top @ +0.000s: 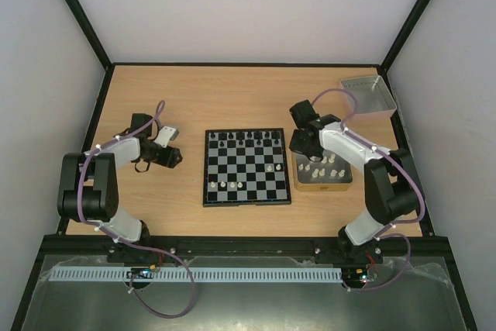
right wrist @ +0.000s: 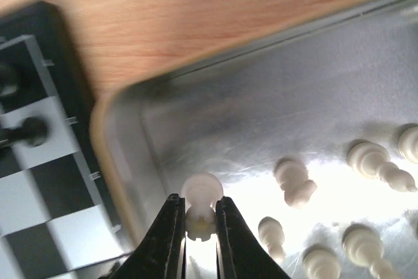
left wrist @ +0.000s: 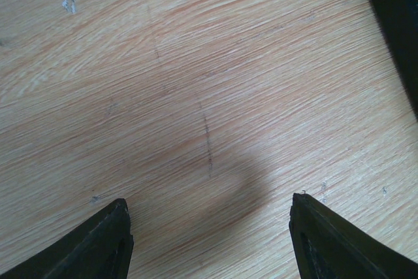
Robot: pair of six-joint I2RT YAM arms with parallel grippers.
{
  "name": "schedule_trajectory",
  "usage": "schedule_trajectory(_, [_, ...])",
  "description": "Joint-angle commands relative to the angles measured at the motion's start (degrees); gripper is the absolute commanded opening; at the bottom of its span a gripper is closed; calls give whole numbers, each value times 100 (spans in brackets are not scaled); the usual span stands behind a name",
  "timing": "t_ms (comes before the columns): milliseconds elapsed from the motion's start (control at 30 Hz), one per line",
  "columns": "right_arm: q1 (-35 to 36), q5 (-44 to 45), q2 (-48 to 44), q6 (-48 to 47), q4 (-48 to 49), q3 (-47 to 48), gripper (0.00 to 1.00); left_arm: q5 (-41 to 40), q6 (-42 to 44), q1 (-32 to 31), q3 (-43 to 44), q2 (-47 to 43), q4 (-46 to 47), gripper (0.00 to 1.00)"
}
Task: Set up the chess pieces on the board
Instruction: Pick up the chess piece from the storage box, then place the chess piece on the chessboard.
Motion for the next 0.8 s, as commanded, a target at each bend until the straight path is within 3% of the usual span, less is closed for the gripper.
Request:
schedule_trajectory(0, [508, 562, -477, 53, -765, 584, 7, 88, -29, 12, 17, 71, -304, 66])
schedule_trajectory(200, [1687, 753, -494, 167, -1459, 1467, 6, 73, -46, 10, 29, 109, -301, 66])
schedule_trajectory(433, [3360, 728, 383, 465, -1751, 2554, 6, 40, -79, 10, 27, 115, -284, 66])
schedule_trajectory(767, [4487, 267, 1605, 625, -1466, 3130, 6, 19, -91, 11, 24, 107, -278, 66])
